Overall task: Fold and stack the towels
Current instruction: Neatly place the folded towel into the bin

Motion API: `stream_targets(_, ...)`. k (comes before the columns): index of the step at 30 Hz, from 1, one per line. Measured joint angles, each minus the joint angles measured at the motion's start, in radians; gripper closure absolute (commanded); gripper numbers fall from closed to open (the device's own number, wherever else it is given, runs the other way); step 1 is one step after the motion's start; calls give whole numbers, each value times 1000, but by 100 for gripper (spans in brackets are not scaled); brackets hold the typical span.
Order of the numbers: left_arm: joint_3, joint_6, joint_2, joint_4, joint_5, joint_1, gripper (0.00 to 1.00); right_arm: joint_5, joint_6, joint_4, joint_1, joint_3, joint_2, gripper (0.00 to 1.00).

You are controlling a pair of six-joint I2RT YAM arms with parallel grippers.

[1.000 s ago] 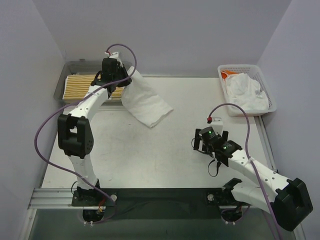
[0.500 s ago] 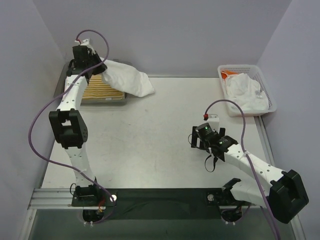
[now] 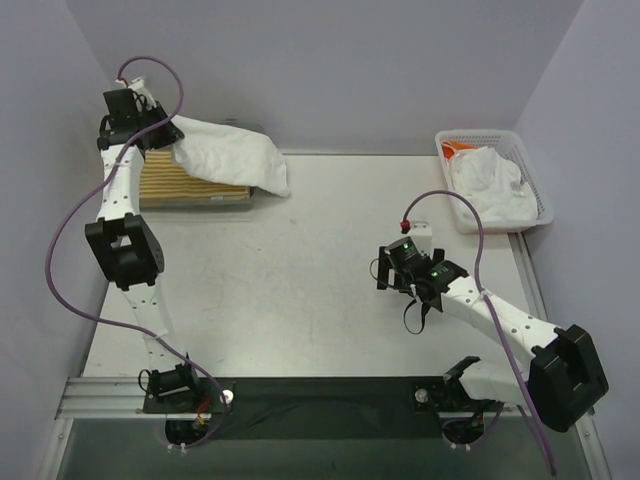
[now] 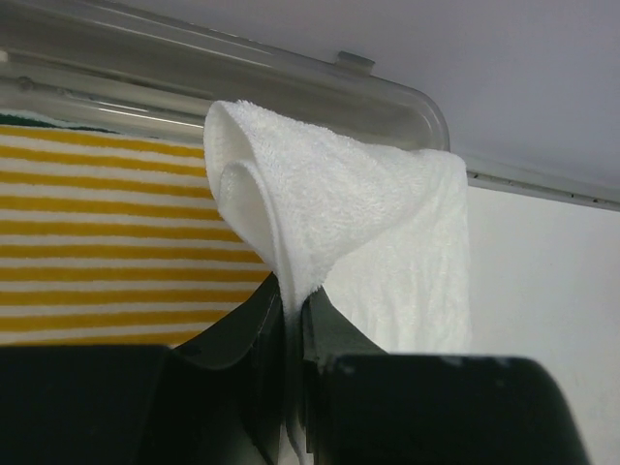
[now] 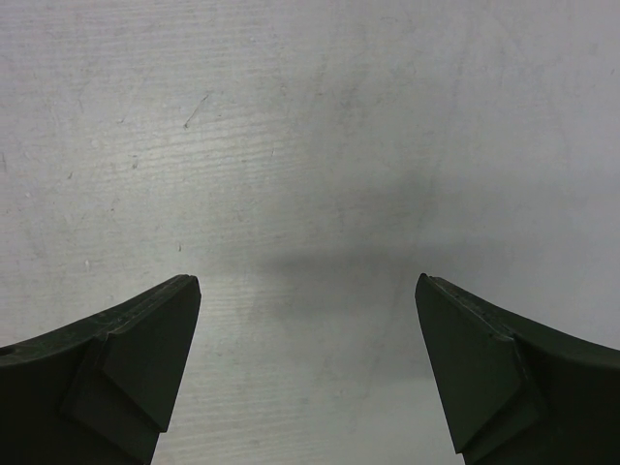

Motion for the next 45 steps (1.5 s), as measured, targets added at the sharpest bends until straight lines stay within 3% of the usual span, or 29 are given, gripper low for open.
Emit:
stream_targets(14,109,42,99,-48,-10,95,100,-48,-2,-29,1,91,116,0)
stream_targets(31,205,123,164,-55,-132,103,100,-65,-11,-53,8,136,166,0)
stream_targets(32,205,127,164,-53,-135,104,97,-66,-11,-56,9,140,167,0)
stream_targets(33,205,131,164,-53,-139,105,81,-66,-13,-58,9,145,168,0)
stream_targets(36,205,139,172,-48,-150,108,78,-65,-14,-58,12,153,169,0)
stream_targets(37,204,141,176,-45,-158,108,72,-65,-14,-60,13,154,170,0)
stream_targets(45,190,142,186,-40,-229,122,83,-66,-14,-67,22,156,190,0)
